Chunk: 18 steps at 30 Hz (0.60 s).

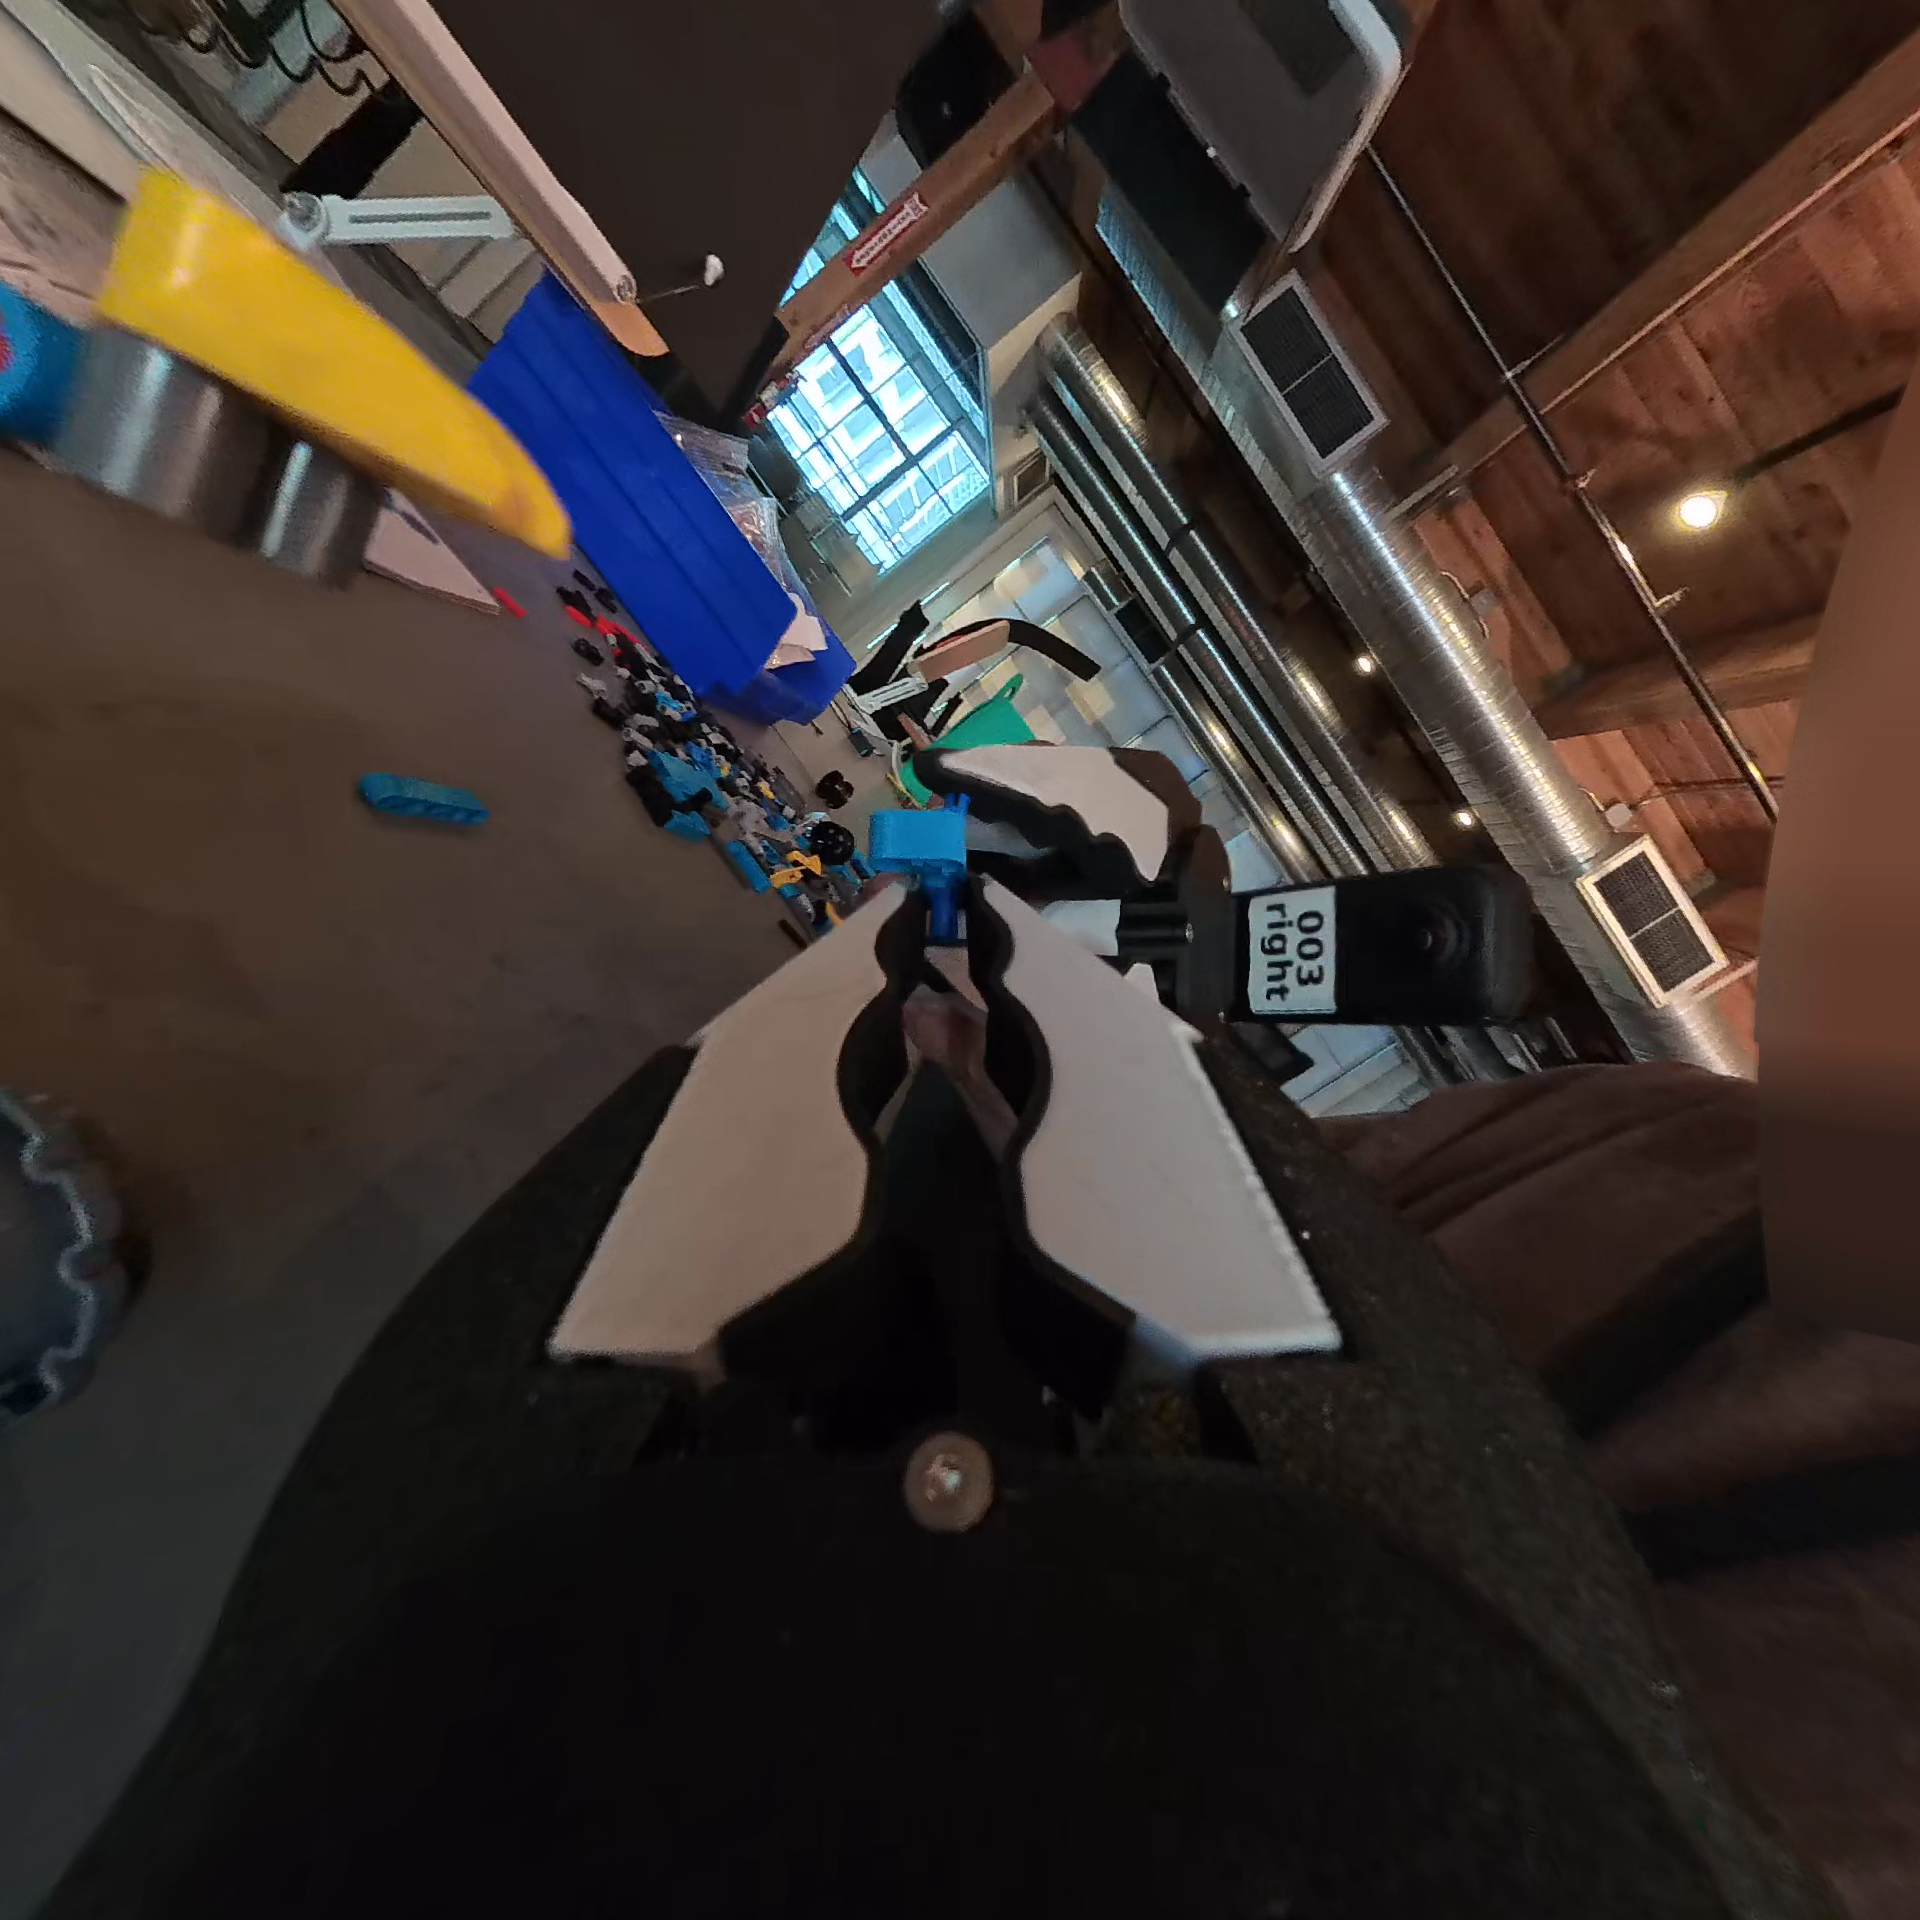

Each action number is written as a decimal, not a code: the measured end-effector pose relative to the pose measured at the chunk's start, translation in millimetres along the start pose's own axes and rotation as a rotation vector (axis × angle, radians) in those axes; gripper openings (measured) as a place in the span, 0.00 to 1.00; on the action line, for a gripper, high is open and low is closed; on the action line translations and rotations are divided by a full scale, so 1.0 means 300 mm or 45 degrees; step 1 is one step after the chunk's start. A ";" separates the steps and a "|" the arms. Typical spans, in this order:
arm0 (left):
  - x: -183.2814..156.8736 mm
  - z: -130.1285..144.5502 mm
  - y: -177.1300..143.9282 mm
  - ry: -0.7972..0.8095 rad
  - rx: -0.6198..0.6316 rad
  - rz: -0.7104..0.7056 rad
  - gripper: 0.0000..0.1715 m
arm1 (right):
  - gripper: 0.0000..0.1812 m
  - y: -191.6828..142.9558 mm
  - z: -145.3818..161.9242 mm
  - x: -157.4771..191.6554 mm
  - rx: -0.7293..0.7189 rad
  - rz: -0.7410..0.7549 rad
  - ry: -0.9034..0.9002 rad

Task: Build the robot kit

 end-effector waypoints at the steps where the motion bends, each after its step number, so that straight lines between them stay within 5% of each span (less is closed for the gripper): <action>1: 0.002 0.000 -0.001 -0.012 0.001 0.003 0.03 | 0.16 0.000 0.000 -0.001 0.006 -0.009 0.011; 10: -0.004 -0.005 0.002 -0.065 -0.074 0.041 0.03 | 0.13 0.000 -0.004 -0.017 0.026 -0.017 0.189; 18: -0.007 -0.012 -0.009 -0.201 -0.161 0.125 0.03 | 0.13 0.006 -0.040 -0.014 0.020 0.016 -0.015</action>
Point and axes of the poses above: each gripper's, where its closed fingertips meet, y out along the fingers, z out of its underside, x = y × z across the jaws, the point moved 7 cm from there along -y, back along the fingers, and after that the axes turned 15 degrees about -x, right-handed, at the moved point
